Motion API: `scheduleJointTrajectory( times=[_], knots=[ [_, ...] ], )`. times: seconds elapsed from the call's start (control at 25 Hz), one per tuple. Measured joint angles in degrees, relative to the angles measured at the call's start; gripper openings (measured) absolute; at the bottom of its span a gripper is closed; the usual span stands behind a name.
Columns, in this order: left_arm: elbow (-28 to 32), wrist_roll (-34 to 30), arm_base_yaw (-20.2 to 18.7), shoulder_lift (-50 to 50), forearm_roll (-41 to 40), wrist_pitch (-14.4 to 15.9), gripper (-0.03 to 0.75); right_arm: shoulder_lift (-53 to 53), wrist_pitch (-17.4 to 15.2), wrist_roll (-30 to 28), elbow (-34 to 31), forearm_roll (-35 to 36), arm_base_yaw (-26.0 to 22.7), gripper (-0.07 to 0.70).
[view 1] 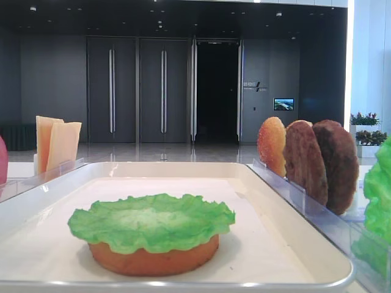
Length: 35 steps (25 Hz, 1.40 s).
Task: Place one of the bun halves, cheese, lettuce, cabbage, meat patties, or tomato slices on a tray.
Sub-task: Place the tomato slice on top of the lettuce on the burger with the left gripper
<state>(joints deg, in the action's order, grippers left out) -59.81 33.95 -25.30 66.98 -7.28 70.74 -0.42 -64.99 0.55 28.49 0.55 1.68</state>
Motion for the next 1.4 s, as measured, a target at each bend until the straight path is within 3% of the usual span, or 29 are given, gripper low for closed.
scheduleJointTrajectory(
  times=[0.4,0.56,1.0,1.24,1.4],
  knots=[
    [2.3,-1.1,0.0,-1.2,0.9,0.0,0.046,0.0,0.0,0.0,0.0,0.0,0.0,0.556],
    [2.3,-3.9,0.0,-1.2,4.9,-3.0,0.046,0.0,0.0,0.0,0.0,0.0,0.0,0.556],
    [3.0,-23.6,0.0,-1.0,30.7,-14.8,0.046,0.0,0.0,0.0,0.0,-0.1,0.0,0.556],
    [5.1,-34.3,0.0,3.4,43.6,-17.8,0.046,0.0,0.0,0.0,0.0,-0.1,0.0,0.556],
    [5.4,-37.5,0.0,6.7,47.3,-18.2,0.046,0.0,0.0,0.0,0.0,-0.1,0.0,0.556]
  ],
)
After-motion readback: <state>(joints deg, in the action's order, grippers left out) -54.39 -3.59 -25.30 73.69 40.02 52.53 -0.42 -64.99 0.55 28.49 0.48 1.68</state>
